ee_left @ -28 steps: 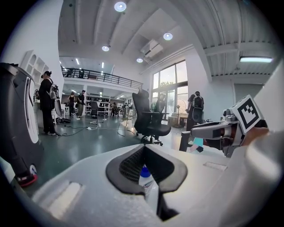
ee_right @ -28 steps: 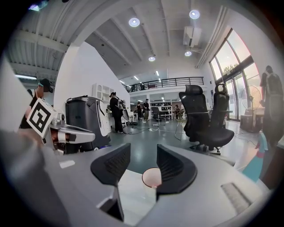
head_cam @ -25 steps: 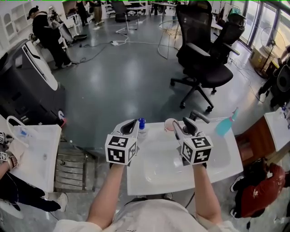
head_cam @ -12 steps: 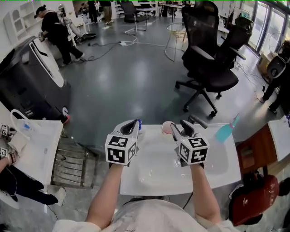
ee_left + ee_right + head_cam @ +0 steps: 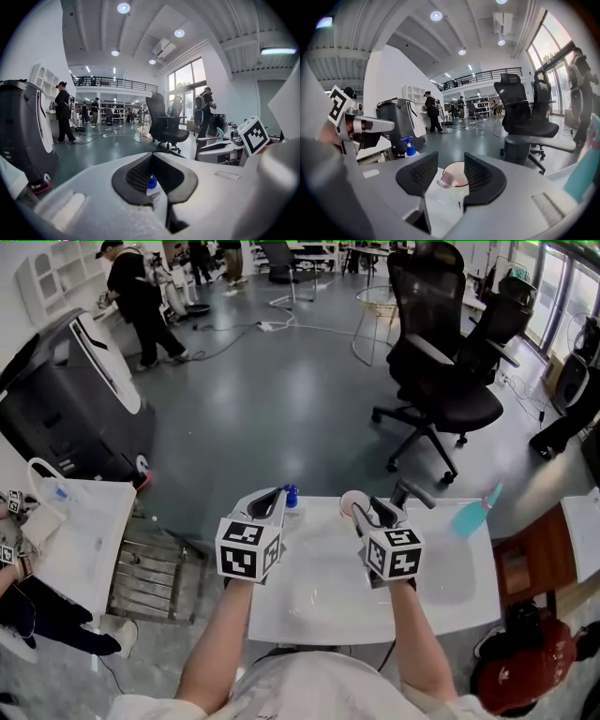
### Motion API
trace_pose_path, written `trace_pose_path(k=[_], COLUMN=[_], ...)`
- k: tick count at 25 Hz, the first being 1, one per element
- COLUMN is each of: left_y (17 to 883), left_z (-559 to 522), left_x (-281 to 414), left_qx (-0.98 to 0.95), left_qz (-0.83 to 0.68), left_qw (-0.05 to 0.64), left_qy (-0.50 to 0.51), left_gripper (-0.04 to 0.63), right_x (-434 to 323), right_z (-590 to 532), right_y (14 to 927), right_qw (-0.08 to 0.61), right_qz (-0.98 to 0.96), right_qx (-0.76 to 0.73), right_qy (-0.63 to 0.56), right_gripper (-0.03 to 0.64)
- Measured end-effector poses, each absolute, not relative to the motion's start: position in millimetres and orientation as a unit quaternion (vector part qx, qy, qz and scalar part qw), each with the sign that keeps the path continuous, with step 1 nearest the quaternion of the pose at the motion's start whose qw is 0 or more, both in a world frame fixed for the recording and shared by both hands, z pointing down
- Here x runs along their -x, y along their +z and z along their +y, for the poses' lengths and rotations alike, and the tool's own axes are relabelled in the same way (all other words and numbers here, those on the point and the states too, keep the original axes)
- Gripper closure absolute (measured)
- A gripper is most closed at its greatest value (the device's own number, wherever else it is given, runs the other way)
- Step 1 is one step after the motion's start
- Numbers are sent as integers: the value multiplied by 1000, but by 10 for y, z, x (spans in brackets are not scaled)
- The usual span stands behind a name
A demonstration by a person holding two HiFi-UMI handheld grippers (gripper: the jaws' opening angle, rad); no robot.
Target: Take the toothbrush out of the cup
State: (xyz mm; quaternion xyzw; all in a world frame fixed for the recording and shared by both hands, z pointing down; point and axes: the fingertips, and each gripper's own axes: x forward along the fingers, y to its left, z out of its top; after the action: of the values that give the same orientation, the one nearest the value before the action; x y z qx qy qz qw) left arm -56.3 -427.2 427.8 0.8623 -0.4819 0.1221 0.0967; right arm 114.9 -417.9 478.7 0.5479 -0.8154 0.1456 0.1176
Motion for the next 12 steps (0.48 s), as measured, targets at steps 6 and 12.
trace_pose_path(k=[6, 12], left_y=[4300, 4303], left_z=[-4273, -4302], left_x=[609, 616], left_qx=[-860, -860], left_qz=[-486, -485], left_qw=[100, 100], left_qy=[123, 124], left_gripper=[592, 592], right_x=[-1137, -1107], right_z=[-4192, -4190], right_y=[4940, 5096], right_qw=[126, 135], right_qz=[-812, -809], right_qx=[-548, -546], right_qy=[158, 171], right_gripper=[451, 463])
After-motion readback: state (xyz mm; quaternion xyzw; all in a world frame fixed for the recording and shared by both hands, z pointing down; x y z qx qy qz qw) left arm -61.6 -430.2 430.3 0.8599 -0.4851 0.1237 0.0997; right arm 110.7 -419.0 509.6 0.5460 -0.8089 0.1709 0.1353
